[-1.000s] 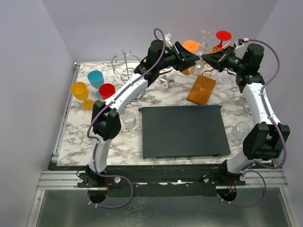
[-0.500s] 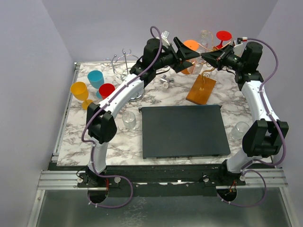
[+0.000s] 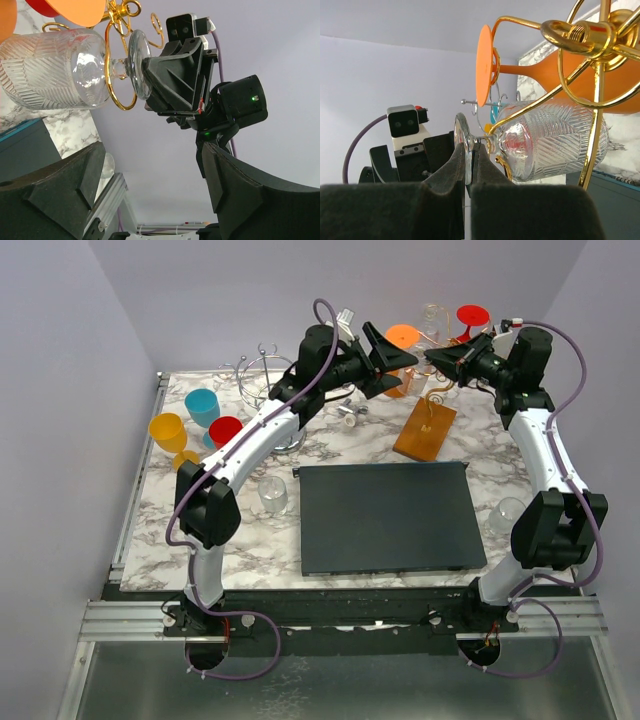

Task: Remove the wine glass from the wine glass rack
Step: Pick up the wine glass from the wine rack.

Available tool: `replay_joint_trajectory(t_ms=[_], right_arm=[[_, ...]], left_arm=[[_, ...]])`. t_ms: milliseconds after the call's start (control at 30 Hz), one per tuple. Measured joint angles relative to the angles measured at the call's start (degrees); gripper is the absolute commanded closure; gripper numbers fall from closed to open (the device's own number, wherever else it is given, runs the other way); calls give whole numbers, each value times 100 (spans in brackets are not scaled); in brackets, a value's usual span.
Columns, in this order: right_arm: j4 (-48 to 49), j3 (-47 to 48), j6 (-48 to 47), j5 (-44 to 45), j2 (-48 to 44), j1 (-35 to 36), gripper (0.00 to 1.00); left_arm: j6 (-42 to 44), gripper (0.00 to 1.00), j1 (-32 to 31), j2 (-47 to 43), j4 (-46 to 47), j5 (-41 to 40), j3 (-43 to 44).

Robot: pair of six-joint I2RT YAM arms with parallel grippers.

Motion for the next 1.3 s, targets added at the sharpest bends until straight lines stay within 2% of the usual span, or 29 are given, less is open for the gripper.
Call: replay_joint_trajectory(t_ms=[467, 1300], right_arm=[[-229, -20, 173, 645, -83, 28, 100], [-612, -564, 321, 1906, -833, 28, 99]], left_arm=[[-9, 15, 68, -118, 33, 0, -232], [-70, 15, 155, -356, 260, 2, -645]])
